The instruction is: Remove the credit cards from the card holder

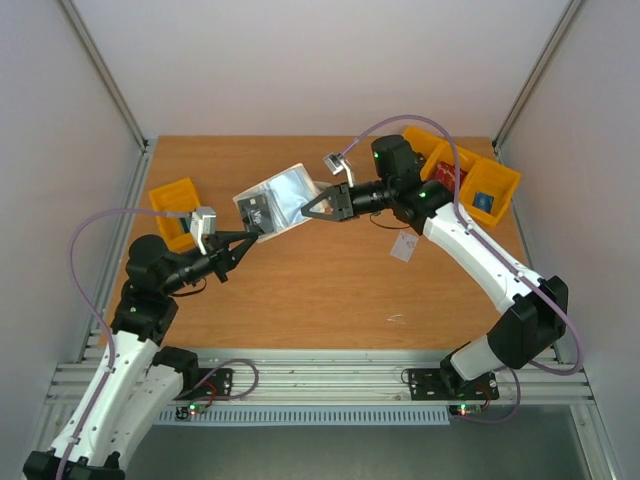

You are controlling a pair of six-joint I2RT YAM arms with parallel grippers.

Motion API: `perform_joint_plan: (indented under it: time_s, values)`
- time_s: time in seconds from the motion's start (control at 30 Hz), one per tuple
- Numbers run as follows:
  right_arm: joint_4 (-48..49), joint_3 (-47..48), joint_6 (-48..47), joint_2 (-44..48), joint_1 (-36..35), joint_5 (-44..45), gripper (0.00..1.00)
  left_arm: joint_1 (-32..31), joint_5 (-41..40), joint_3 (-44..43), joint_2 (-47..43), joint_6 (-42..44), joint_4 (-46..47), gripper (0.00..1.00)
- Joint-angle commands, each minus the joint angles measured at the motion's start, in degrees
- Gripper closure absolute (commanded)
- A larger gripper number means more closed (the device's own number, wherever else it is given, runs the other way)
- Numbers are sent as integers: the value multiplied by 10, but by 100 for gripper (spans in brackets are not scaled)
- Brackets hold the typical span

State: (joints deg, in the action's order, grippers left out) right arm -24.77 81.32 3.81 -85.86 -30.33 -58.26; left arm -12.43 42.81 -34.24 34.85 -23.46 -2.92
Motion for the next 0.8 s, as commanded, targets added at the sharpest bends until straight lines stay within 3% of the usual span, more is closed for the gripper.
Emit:
perform_joint_plan:
  time_s: [0.0,0.2,0.37,0.6,0.77]
  values:
    - [41,39,-10,22,47,30,99,15,-4,5,-14,9,-25,100]
    - [64,25,14,14,57,20,99,15,7,5,-12,12,-20,100]
    - [9,70,-113,5,-25,20,99,14,77,-19,9,-2,42,100]
    - [205,18,-18,6,-52,77,99,4,69,-44,81,-170,203,100]
    - [340,23,33,-16,-72,123,99,-27,76,-73,106,-192,215,100]
